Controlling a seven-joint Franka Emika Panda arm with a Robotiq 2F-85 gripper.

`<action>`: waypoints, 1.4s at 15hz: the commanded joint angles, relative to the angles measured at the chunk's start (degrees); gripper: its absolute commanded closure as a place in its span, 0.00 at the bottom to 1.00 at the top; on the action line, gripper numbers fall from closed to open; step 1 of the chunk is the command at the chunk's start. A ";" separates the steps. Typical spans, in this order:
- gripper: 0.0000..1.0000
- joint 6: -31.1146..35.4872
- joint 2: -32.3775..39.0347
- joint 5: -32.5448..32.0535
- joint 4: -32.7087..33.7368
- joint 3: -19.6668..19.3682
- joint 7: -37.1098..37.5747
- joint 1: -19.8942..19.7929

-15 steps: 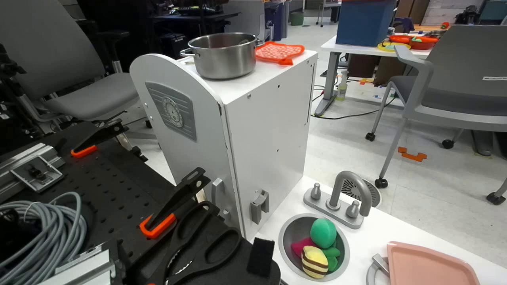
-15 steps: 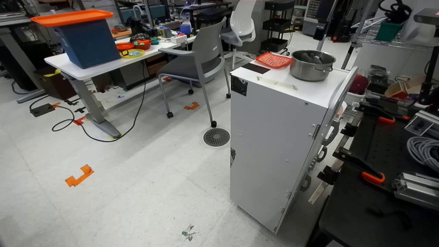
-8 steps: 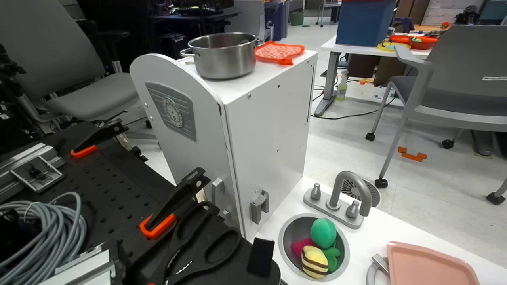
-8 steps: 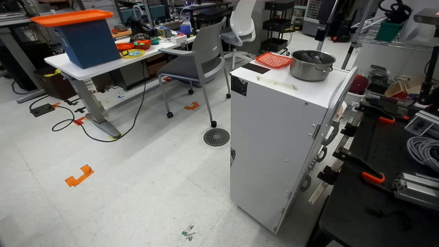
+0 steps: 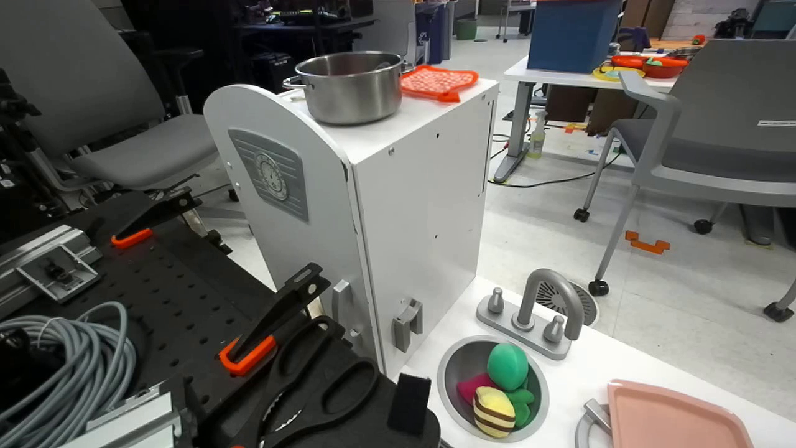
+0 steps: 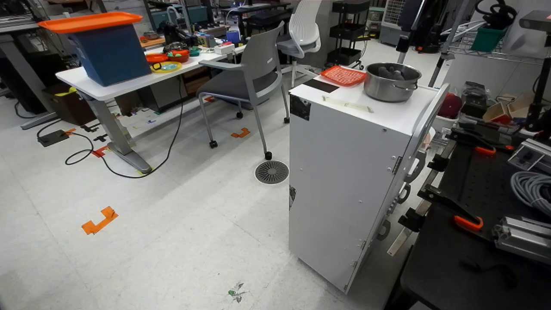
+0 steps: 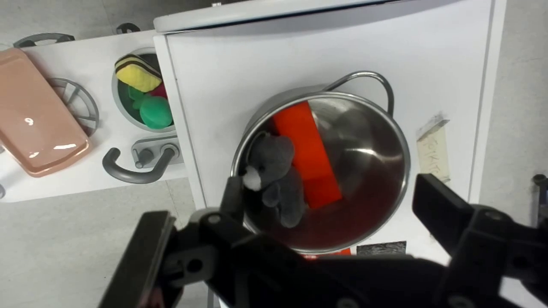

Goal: Remove the yellow and black sponge, green plush toy and grey bear from the silver pot and place them in the sink

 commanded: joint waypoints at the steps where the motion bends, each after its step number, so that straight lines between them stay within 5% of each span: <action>1: 0.00 -0.71 0.35 0.63 1.10 0.10 -0.20 -0.09; 9: 0.00 2.93 -0.89 -7.61 -0.06 0.61 -0.16 0.24; 21: 0.00 1.73 3.72 -3.69 1.57 1.52 -3.83 0.90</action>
